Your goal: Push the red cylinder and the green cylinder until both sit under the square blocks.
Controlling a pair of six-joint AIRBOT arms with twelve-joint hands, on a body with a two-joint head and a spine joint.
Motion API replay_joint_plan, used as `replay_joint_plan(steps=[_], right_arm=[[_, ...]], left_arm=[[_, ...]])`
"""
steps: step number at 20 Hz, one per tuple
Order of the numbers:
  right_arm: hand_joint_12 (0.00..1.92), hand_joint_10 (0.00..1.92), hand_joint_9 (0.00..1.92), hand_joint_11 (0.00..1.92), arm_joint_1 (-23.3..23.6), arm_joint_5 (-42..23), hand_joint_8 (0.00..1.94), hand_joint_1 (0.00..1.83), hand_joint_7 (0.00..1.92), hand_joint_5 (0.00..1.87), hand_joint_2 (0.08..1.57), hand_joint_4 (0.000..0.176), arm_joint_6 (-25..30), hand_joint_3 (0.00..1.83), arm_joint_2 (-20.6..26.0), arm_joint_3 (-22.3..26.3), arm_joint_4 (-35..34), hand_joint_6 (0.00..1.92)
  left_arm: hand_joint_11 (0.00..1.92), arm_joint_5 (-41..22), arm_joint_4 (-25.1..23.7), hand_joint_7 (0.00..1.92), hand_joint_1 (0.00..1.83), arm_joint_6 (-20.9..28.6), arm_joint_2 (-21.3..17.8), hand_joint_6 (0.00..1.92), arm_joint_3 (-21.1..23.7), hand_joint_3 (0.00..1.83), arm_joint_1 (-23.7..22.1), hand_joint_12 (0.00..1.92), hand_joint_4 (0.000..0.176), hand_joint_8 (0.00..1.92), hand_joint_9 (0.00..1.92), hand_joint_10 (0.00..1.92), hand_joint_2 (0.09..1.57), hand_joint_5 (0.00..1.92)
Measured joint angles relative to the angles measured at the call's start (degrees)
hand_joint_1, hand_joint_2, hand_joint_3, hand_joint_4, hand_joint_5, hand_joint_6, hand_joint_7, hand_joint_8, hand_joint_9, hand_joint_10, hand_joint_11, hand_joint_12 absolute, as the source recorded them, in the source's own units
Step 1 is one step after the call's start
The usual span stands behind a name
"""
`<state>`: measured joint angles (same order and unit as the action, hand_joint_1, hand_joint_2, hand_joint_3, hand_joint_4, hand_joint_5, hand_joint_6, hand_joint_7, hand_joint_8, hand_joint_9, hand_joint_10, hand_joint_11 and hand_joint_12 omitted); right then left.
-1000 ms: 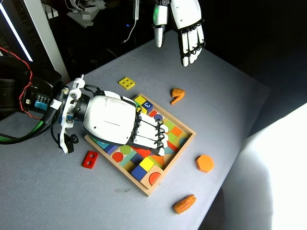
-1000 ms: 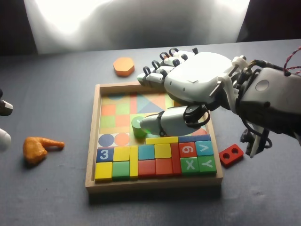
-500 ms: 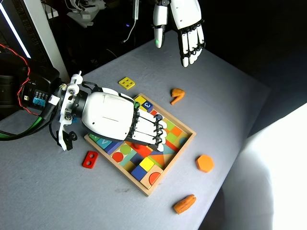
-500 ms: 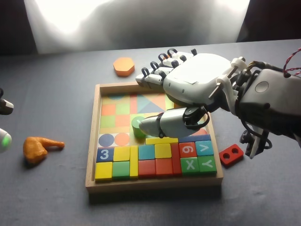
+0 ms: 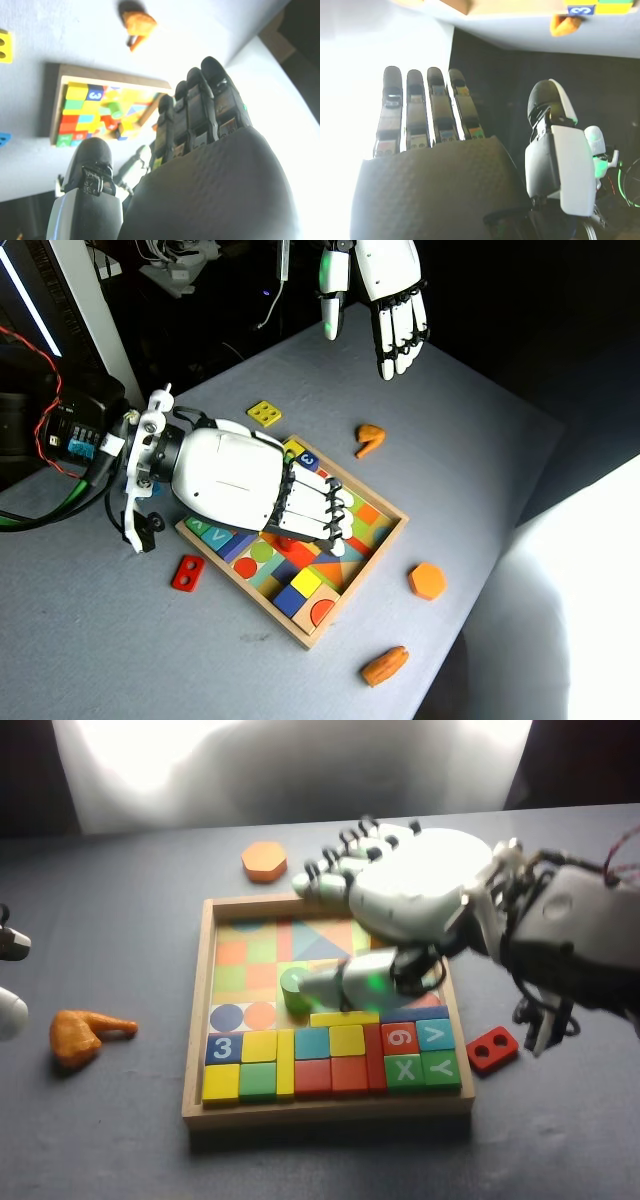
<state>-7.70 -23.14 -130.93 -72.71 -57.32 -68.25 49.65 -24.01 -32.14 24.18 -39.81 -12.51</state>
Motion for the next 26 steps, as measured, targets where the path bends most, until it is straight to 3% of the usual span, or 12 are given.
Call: replay_joint_plan(steps=[1,3,6,14,18,19,26], right_arm=[[0.31,0.32,0.00,0.00,0.0,0.7,0.01,0.00,0.19,0.50,1.18,0.000,0.1,0.00,0.0,0.2,-0.4,0.14],[0.03,0.17,0.02,0.00,0.2,0.3,0.00,0.02,0.19,0.67,1.19,0.000,0.1,0.00,-0.1,0.2,0.4,0.16],[0.00,0.09,0.00,0.00,0.2,0.1,0.00,0.07,0.18,0.83,1.19,0.000,0.1,0.00,-0.1,0.2,0.0,0.20],[0.00,0.02,0.01,0.00,0.2,-1.3,0.00,0.04,0.16,0.82,1.19,0.000,0.1,0.00,-2.3,-1.4,0.1,0.17],[0.00,0.02,0.00,0.00,-0.8,-1.6,0.00,0.06,0.15,0.82,1.19,0.000,0.1,0.00,-3.1,-2.0,0.1,0.16],[0.00,0.02,0.01,0.00,-1.2,-1.7,0.00,0.05,0.16,0.82,1.18,0.000,0.2,0.00,-3.3,-2.5,0.1,0.16],[0.00,0.00,0.01,0.00,-1.9,-2.5,0.00,0.04,0.15,0.81,1.19,0.000,0.3,0.00,-4.3,-3.3,0.3,0.15]], left_arm=[[0.00,0.1,0.0,0.19,0.20,0.0,0.1,0.01,0.0,0.00,-0.2,0.59,0.039,0.00,0.19,0.00,1.32,0.19],[0.00,0.2,0.3,0.20,0.20,-0.1,0.6,0.00,0.0,0.00,-1.0,0.65,0.039,0.01,0.22,0.01,1.32,0.21],[0.00,0.8,0.4,0.19,0.18,-0.1,0.6,0.00,0.2,0.00,-1.0,0.62,0.043,0.00,0.20,0.00,1.32,0.19],[0.00,0.7,0.2,0.19,0.22,-0.6,1.1,0.00,0.3,0.00,-3.6,0.63,0.032,0.00,0.21,0.00,1.32,0.20],[0.00,0.5,-0.6,0.17,0.20,-1.3,1.3,0.00,0.3,0.00,-3.6,0.62,0.042,0.00,0.20,0.00,1.32,0.19],[0.00,0.5,-0.5,0.17,0.20,-1.3,1.3,0.00,0.3,0.00,-3.6,0.62,0.037,0.00,0.20,0.00,1.32,0.20],[0.00,0.4,-0.4,0.18,0.19,-1.3,2.1,0.00,0.9,0.00,-3.7,0.65,0.041,0.00,0.20,0.00,1.32,0.19]])
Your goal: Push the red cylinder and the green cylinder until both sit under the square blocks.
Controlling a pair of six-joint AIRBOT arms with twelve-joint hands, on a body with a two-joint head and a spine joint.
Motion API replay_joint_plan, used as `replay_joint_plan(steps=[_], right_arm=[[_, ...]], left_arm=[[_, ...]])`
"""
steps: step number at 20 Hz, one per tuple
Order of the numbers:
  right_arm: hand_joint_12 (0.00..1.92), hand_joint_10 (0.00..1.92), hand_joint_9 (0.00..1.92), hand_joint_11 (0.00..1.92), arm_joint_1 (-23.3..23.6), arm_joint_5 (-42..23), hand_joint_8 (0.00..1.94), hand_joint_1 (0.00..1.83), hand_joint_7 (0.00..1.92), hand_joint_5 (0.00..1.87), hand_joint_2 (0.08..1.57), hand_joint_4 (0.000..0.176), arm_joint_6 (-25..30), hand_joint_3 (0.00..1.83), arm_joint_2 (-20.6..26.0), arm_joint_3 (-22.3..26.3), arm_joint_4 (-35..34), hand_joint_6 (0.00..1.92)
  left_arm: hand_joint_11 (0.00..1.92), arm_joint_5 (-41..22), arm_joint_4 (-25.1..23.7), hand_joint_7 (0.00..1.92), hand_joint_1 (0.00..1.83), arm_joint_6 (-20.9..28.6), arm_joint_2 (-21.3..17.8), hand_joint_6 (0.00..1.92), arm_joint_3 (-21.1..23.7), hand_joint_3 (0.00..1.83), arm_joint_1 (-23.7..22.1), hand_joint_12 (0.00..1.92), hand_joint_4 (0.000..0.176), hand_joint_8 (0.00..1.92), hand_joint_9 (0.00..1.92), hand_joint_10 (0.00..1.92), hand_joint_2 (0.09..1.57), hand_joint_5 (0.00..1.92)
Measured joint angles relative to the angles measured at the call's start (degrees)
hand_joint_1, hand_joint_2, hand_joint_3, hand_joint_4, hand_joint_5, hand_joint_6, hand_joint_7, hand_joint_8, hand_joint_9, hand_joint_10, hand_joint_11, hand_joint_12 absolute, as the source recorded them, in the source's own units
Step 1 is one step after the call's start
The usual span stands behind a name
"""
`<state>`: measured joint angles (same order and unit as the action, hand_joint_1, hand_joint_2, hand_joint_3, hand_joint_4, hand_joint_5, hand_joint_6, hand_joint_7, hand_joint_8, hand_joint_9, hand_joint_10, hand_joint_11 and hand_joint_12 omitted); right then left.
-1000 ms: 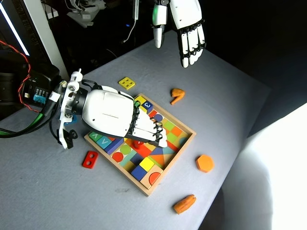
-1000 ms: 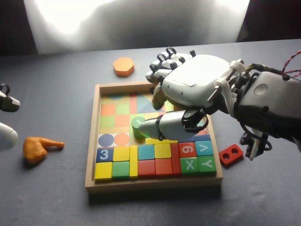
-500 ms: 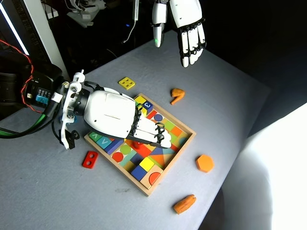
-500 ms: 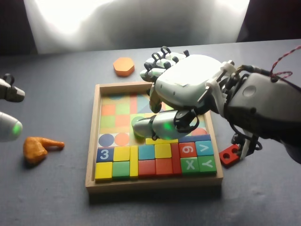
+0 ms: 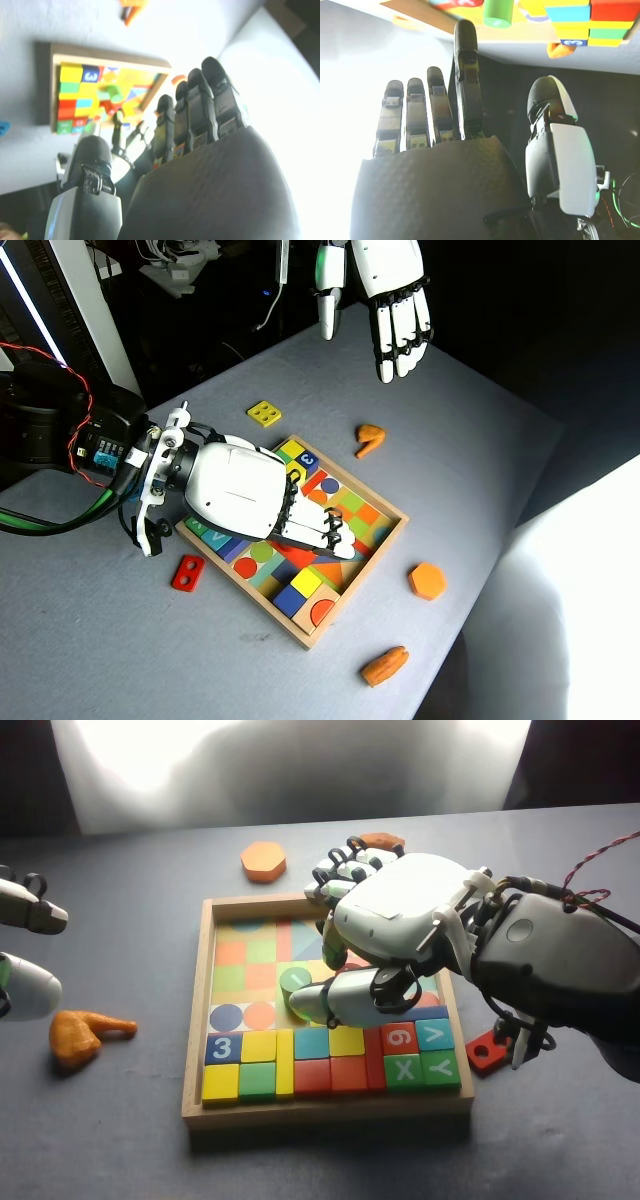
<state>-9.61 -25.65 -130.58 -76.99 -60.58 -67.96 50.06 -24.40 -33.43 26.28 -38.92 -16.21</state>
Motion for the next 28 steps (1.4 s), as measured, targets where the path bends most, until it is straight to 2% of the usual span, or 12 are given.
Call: replay_joint_plan(steps=[3,4,9,10,12,15,16,17,20,28], right_arm=[[0.00,0.00,0.01,0.00,0.0,-0.2,0.01,0.02,0.17,0.81,1.20,0.000,-0.1,0.00,0.0,0.0,0.1,0.15],[0.00,0.00,0.00,0.00,0.0,-0.2,0.00,0.03,0.16,0.81,1.20,0.000,-0.2,0.00,0.0,0.0,0.1,0.14],[0.00,0.00,0.00,0.00,-0.7,-0.5,0.00,0.03,0.13,0.80,1.19,0.000,-0.3,0.00,0.3,0.0,0.2,0.14],[0.00,0.00,0.00,0.00,-1.0,-0.4,0.00,0.03,0.13,0.81,1.19,0.000,-0.2,0.00,0.3,0.0,0.0,0.14],[0.00,0.00,0.01,0.00,-1.0,-0.3,0.01,0.02,0.14,0.81,1.19,0.000,-0.3,0.00,0.4,0.0,0.2,0.14],[0.00,0.01,0.02,0.00,-1.5,-0.5,0.02,0.06,0.17,0.82,1.19,0.000,-0.2,0.00,0.4,0.0,0.2,0.14],[0.00,0.01,0.01,0.00,-1.5,-0.5,0.01,0.03,0.17,0.81,1.20,0.000,-0.3,0.00,0.4,0.0,0.3,0.13],[0.00,0.00,0.01,0.00,-1.5,-0.6,0.01,0.02,0.16,0.81,1.20,0.000,-0.3,0.00,0.4,0.0,0.5,0.13],[0.00,0.00,0.01,0.00,-1.8,-0.7,0.00,0.04,0.15,0.83,1.19,0.000,-0.7,0.00,0.5,0.1,0.9,0.14],[0.00,0.01,0.01,0.00,-3.1,0.0,0.00,0.04,0.16,0.84,1.19,0.000,-1.6,0.00,5.2,3.4,1.3,0.14]], left_arm=[[0.00,0.0,-0.4,0.16,0.22,0.0,0.0,0.00,0.0,0.00,0.0,0.60,0.042,0.00,0.18,0.00,1.32,0.18],[0.00,0.0,-0.4,0.17,0.24,0.0,0.0,0.00,0.0,0.00,0.0,0.59,0.038,0.00,0.18,0.00,1.33,0.18],[0.00,0.0,-0.5,0.19,0.18,-0.5,0.0,0.00,0.0,0.00,0.0,0.62,0.035,0.00,0.20,0.00,1.32,0.19],[0.00,0.0,-0.5,0.21,0.21,-0.9,0.0,0.00,0.0,0.00,0.0,0.67,0.035,0.00,0.22,0.01,1.31,0.22],[0.00,0.0,-0.4,0.19,0.17,-0.9,0.0,0.00,0.0,0.00,0.0,0.64,0.040,0.00,0.20,0.00,1.33,0.20],[0.00,0.0,-0.8,0.18,0.17,-1.0,0.0,0.00,0.0,0.00,0.0,0.62,0.038,0.00,0.20,0.00,1.33,0.19],[0.00,0.0,-0.9,0.19,0.16,-1.0,0.0,0.00,0.0,0.00,0.0,0.63,0.037,0.00,0.20,0.00,1.33,0.20],[0.00,0.0,-0.8,0.21,0.19,-1.0,0.0,0.00,0.0,0.00,0.0,0.69,0.040,0.00,0.23,0.00,1.32,0.22],[0.00,0.0,-0.9,0.18,0.20,-1.1,0.0,0.00,0.0,0.00,0.0,0.60,0.035,0.00,0.20,0.00,1.32,0.19],[0.00,0.0,-0.9,0.19,0.19,-1.3,0.0,0.00,0.0,0.00,0.0,0.63,0.039,0.00,0.21,0.00,1.33,0.20]])
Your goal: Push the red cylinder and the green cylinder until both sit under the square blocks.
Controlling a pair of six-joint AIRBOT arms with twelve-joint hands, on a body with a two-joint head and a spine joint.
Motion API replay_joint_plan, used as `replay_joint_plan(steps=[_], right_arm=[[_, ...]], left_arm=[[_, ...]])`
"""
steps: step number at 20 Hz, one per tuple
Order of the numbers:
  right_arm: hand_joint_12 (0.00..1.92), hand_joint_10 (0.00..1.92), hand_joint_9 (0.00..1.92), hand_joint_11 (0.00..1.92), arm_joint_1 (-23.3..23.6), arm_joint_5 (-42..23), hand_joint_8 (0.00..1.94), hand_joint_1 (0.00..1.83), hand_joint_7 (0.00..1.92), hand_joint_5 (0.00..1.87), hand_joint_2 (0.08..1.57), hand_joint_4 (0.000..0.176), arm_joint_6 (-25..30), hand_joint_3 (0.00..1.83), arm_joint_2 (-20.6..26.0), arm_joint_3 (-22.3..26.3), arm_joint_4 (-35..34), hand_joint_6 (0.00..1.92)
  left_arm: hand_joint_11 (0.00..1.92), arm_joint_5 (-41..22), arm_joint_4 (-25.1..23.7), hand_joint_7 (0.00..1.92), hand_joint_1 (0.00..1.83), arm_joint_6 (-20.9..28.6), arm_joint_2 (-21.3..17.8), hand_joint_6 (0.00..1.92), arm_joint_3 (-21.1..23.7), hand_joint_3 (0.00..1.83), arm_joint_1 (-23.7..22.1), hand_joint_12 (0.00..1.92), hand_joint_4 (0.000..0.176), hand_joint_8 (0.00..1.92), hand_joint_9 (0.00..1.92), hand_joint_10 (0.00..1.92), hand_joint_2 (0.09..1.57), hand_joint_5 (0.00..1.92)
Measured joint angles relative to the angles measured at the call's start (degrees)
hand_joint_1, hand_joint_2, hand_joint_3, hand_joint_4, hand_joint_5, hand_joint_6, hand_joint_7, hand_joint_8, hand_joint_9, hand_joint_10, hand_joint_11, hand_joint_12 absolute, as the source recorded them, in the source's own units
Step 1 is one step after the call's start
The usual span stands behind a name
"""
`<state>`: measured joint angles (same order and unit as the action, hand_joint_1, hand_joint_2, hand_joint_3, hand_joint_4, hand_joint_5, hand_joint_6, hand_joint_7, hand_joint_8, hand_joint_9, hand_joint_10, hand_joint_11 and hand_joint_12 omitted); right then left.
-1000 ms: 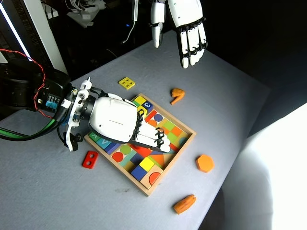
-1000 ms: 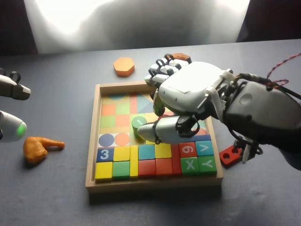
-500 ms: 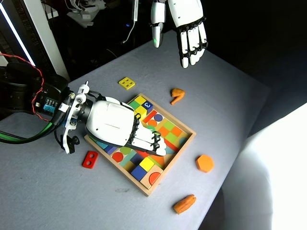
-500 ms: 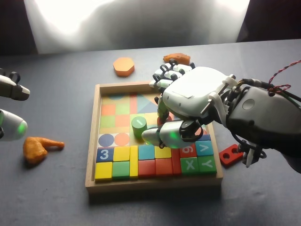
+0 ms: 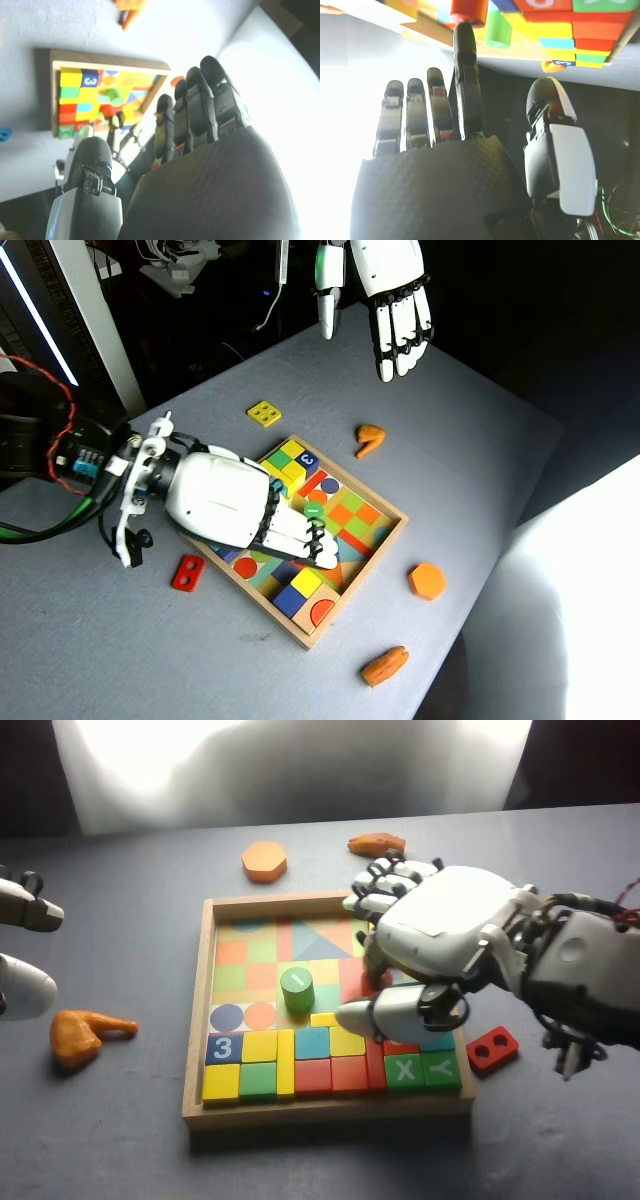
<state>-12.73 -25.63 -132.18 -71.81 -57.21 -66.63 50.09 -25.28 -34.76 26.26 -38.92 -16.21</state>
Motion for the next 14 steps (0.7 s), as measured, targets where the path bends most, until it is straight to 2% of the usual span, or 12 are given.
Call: replay_joint_plan(steps=[3,5,6,9,11,12,14], right_arm=[[0.00,0.00,0.00,0.00,-0.8,1.0,0.00,0.01,0.13,0.82,1.19,0.000,-0.6,0.00,3.5,3.0,0.0,0.13],[0.00,0.00,0.00,0.00,-1.0,1.1,0.00,0.05,0.15,0.83,1.19,0.000,-1.3,0.00,4.3,3.7,0.2,0.13],[0.00,0.00,0.01,0.00,-1.2,1.2,0.01,0.06,0.16,0.84,1.19,0.000,-1.4,0.00,4.5,3.8,0.2,0.13],[0.00,0.00,0.00,0.00,-1.4,1.7,0.00,0.04,0.15,0.82,1.19,0.000,-1.4,0.00,5.6,4.2,0.3,0.12],[0.00,0.01,0.02,0.00,-1.6,1.9,0.01,0.07,0.18,0.85,1.19,0.000,-1.6,0.00,6.4,4.3,0.2,0.13],[0.00,0.00,0.00,0.00,-1.9,1.9,0.00,0.06,0.16,0.84,1.19,0.000,-1.6,0.00,6.6,4.3,0.5,0.12],[0.00,0.00,0.00,0.00,-1.9,2.0,0.00,0.03,0.15,0.83,1.19,0.000,-1.9,0.00,7.1,4.4,0.4,0.12]], left_arm=[[0.00,0.0,0.0,0.20,0.18,-0.1,0.0,0.00,0.0,0.00,-0.1,0.67,0.043,0.00,0.22,0.01,1.33,0.20],[0.00,0.0,0.1,0.20,0.21,-0.1,0.0,0.00,0.1,0.00,-0.1,0.64,0.032,0.00,0.21,0.00,1.33,0.20],[0.00,0.0,0.0,0.21,0.24,-0.1,0.0,0.01,0.1,0.00,-0.1,0.63,0.031,0.01,0.22,0.00,1.32,0.21],[0.00,0.0,0.0,0.19,0.17,-0.1,0.0,0.00,0.1,0.00,-0.1,0.63,0.042,0.00,0.21,0.00,1.33,0.19],[0.00,0.0,0.0,0.20,0.22,-0.1,0.0,0.00,0.1,0.00,-0.1,0.68,0.037,0.00,0.23,0.00,1.31,0.22],[0.00,0.0,0.0,0.18,0.19,-0.1,0.0,0.00,0.1,0.00,-0.1,0.61,0.036,0.00,0.19,0.00,1.32,0.19],[0.00,0.0,0.0,0.17,0.18,-0.1,0.0,0.00,0.1,0.00,-0.1,0.60,0.036,0.00,0.18,0.00,1.33,0.18]])
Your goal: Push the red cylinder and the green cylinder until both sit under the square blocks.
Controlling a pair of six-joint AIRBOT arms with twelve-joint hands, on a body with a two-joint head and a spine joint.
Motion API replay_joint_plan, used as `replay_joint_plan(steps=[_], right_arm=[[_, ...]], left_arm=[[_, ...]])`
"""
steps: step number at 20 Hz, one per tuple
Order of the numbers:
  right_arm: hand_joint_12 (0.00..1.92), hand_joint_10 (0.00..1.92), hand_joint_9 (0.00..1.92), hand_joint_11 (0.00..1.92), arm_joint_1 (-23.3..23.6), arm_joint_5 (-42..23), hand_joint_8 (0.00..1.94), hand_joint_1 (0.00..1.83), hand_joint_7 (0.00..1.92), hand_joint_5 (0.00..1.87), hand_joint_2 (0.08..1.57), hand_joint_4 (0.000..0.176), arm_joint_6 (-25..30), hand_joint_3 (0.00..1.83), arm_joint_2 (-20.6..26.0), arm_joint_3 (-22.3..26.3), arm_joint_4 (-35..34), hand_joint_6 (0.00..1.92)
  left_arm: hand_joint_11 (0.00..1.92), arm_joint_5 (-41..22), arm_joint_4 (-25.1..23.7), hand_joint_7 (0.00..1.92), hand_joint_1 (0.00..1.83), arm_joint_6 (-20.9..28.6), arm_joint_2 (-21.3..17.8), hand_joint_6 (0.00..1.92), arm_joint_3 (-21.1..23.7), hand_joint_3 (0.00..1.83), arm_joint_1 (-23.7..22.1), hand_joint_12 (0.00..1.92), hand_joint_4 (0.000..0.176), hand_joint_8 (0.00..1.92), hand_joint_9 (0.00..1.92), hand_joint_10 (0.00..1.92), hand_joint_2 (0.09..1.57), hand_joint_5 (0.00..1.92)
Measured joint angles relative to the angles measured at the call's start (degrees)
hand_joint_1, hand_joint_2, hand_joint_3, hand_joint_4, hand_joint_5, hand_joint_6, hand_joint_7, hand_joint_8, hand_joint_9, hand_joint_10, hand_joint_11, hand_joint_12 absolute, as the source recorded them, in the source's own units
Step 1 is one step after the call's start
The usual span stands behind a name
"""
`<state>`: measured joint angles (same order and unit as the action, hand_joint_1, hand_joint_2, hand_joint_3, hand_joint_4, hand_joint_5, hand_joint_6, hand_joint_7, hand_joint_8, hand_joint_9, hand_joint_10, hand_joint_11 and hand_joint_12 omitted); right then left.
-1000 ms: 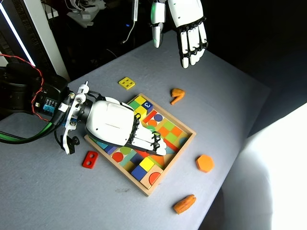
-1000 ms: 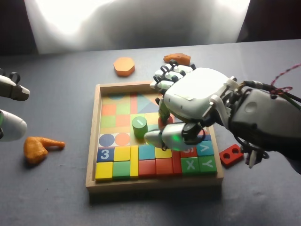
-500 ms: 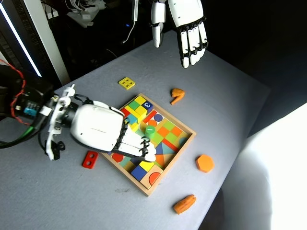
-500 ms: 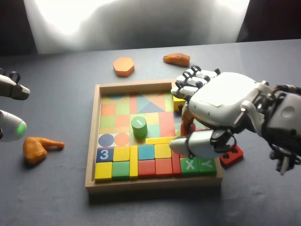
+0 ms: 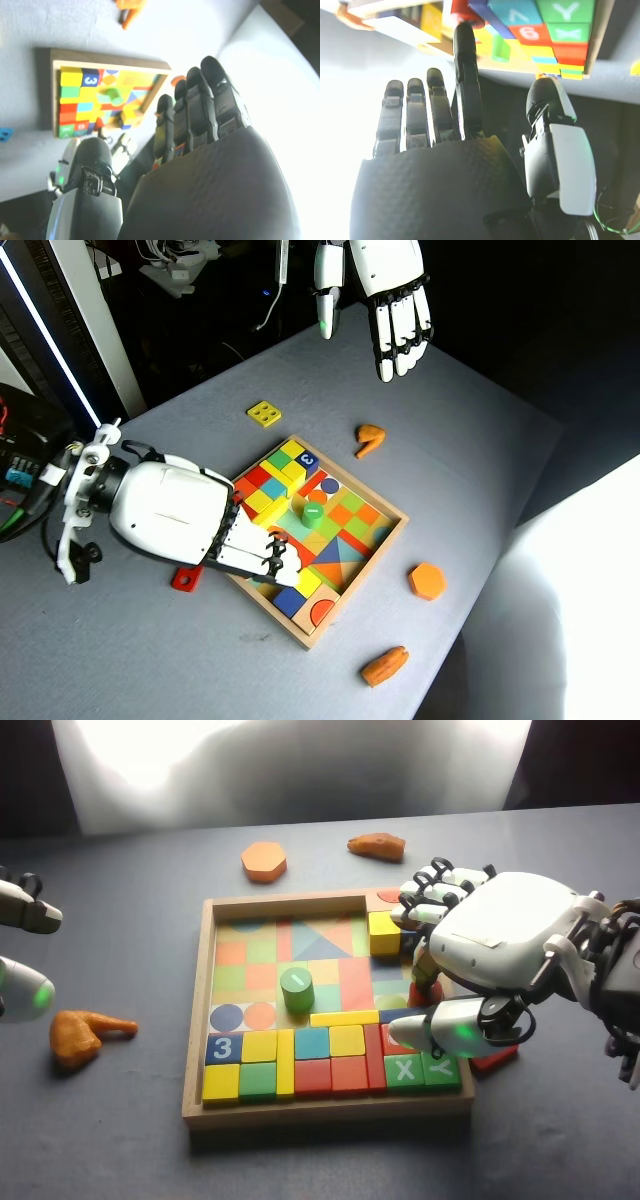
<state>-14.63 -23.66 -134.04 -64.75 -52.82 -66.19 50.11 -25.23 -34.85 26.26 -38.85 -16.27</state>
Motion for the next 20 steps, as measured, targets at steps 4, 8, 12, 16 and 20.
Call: replay_joint_plan(steps=[4,8,12,16,20], right_arm=[[0.00,0.01,0.01,0.00,-0.3,0.5,0.01,0.04,0.17,0.83,1.19,0.000,-0.2,0.00,0.5,0.1,0.3,0.12],[0.00,0.00,0.00,0.00,-0.4,0.6,0.00,0.02,0.14,0.82,1.20,0.000,-0.3,0.00,0.9,0.3,0.3,0.11],[0.00,0.01,0.02,0.00,-0.4,0.6,0.02,0.06,0.18,0.84,1.18,0.000,-0.8,0.00,1.1,0.9,0.2,0.12],[0.00,0.00,0.01,0.00,0.1,0.8,0.00,0.01,0.16,0.83,1.19,0.000,-0.9,0.00,1.1,0.9,-0.2,0.11],[0.00,0.00,0.00,0.00,1.2,1.3,0.00,0.01,0.12,0.81,1.19,0.000,-1.1,0.00,1.5,0.9,-0.7,0.10]], left_arm=[[0.00,0.0,0.0,0.19,0.20,0.0,0.0,0.00,0.0,0.00,0.0,0.63,0.038,0.01,0.20,0.01,1.32,0.19],[0.00,0.0,0.0,0.18,0.15,0.0,0.0,0.00,0.0,0.00,0.0,0.61,0.039,0.00,0.19,0.00,1.32,0.18],[0.00,0.0,0.0,0.21,0.20,0.0,0.0,0.00,0.0,0.00,0.0,0.65,0.039,0.00,0.22,0.00,1.32,0.21],[0.00,0.0,0.0,0.20,0.17,0.0,0.0,0.00,0.0,0.00,0.0,0.67,0.046,0.00,0.22,0.00,1.32,0.19],[0.00,0.0,0.0,0.21,0.20,0.0,0.0,0.01,0.0,0.00,0.0,0.66,0.040,0.01,0.22,0.00,1.32,0.21]])
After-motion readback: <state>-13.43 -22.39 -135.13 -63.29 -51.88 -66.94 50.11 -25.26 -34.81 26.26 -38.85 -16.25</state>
